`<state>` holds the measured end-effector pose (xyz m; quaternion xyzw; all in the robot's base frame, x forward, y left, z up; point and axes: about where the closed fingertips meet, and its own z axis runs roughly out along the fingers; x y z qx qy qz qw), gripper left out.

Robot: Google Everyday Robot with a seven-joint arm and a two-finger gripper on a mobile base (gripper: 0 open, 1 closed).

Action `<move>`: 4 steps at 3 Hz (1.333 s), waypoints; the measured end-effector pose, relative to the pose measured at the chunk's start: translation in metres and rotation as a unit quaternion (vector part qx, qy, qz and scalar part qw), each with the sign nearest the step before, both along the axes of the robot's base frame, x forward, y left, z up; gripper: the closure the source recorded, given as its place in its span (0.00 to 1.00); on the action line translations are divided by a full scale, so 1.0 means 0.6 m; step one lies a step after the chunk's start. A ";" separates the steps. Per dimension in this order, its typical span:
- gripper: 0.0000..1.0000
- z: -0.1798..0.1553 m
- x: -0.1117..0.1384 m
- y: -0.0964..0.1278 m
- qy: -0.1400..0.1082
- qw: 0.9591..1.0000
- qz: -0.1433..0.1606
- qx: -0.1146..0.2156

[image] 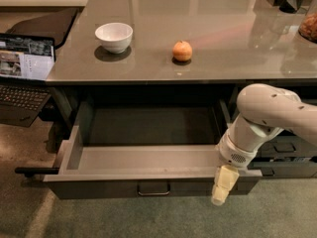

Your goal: Open top drawer

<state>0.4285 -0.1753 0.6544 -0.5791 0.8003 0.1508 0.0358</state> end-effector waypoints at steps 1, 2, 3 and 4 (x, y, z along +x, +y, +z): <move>0.00 0.001 -0.033 0.000 0.043 0.999 -0.011 0.006; 0.17 0.000 -0.053 -0.002 0.071 0.997 -0.021 0.013; 0.40 0.002 -0.065 -0.005 0.082 0.996 -0.028 0.016; 0.40 0.004 -0.068 -0.008 0.085 0.996 -0.033 0.019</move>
Offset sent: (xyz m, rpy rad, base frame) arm -0.0455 -0.0037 -0.0002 0.0435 0.2049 -0.0696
